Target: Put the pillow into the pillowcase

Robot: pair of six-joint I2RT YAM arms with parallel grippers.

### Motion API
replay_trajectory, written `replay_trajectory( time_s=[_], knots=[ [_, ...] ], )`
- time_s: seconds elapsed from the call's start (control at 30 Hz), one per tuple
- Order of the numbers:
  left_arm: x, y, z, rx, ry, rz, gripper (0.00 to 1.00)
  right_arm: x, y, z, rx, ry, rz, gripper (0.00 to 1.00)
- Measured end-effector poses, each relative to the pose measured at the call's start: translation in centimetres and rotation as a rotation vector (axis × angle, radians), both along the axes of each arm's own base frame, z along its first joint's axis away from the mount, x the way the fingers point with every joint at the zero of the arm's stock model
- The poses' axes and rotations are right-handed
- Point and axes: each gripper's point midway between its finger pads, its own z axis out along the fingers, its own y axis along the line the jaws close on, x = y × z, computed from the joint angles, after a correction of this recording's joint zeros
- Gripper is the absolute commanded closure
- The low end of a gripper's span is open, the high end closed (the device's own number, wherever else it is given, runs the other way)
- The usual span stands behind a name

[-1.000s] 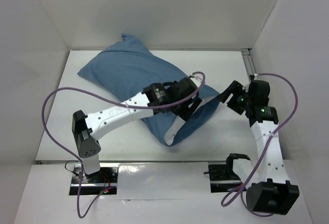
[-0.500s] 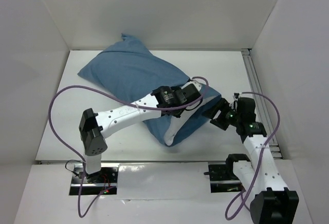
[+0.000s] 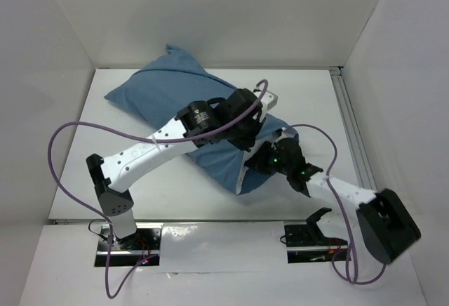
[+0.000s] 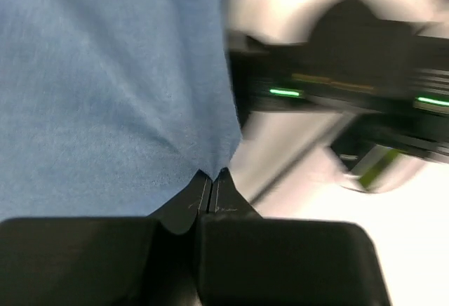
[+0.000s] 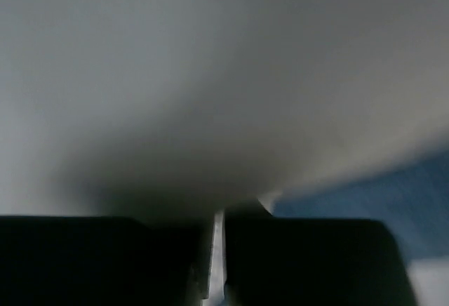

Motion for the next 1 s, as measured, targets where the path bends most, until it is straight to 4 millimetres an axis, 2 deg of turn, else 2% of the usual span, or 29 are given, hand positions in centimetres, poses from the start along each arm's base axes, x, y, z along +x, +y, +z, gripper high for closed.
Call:
replay_trajectory(
  time_s=[0.03, 0.1, 0.17, 0.27, 0.33, 0.43, 0.57, 0.6, 0.63, 0.7, 0.77, 0.8, 0.87, 0.93, 1.0],
  knots=[
    [-0.4, -0.4, 1.0, -0.035, 0.010, -0.015, 1.00, 1.0, 0.4, -0.1, -0.004, -0.001, -0.010, 0.91],
    [-1.2, -1.7, 3.8, -0.139, 0.029, -0.051, 1.00, 3.2, 1.1, 1.0, 0.003, -0.025, -0.033, 0.91],
    [-2.3, -3.3, 6.2, -0.236, 0.053, -0.101, 1.00, 5.5, 1.8, 3.7, 0.029, -0.101, -0.069, 0.91],
    [-3.1, -5.3, 7.7, -0.318, 0.082, -0.152, 1.00, 7.9, 2.4, 7.8, 0.081, -0.211, -0.109, 0.94],
    [-3.1, -6.4, 7.9, -0.347, 0.104, -0.178, 1.00, 9.0, 2.6, 8.8, 0.109, -0.252, -0.139, 0.95],
    [-2.4, -7.4, 6.8, -0.372, 0.173, -0.195, 1.00, 10.4, 2.9, 6.9, 0.108, -0.222, -0.176, 0.97],
    [-0.6, -7.5, 4.2, -0.398, 0.290, -0.169, 1.00, 10.9, 2.9, 3.2, 0.080, -0.131, -0.209, 0.97],
    [-0.2, -7.5, 3.5, -0.404, 0.324, -0.160, 0.93, 10.9, 2.9, 2.9, 0.079, -0.121, -0.211, 0.96],
    [-0.1, -7.5, 3.2, -0.409, 0.339, -0.159, 0.82, 10.8, 2.8, 2.8, 0.081, -0.114, -0.214, 0.94],
    [-0.1, -7.8, 3.2, -0.431, 0.367, -0.167, 0.53, 10.6, 2.2, 3.0, 0.079, -0.109, -0.227, 0.86],
    [-0.5, -8.0, 3.8, -0.458, 0.381, -0.206, 0.23, 10.1, 0.7, 3.1, 0.054, -0.092, -0.246, 0.77],
    [-0.6, -8.1, 4.2, -0.471, 0.382, -0.221, 0.19, 9.8, -0.2, 3.5, 0.042, -0.088, -0.259, 0.67],
    [-0.4, -7.9, 5.2, -0.493, 0.384, -0.234, 0.13, 9.0, -2.6, 4.8, 0.013, -0.095, -0.300, 0.53],
    [0.2, -7.3, 6.4, -0.512, 0.366, -0.246, 0.09, 8.3, -5.6, 6.8, -0.011, -0.127, -0.359, 0.36],
    [1.7, -6.1, 7.6, -0.539, 0.341, -0.235, 0.09, 7.5, -8.7, 8.0, -0.053, -0.150, -0.417, 0.34]
  ],
)
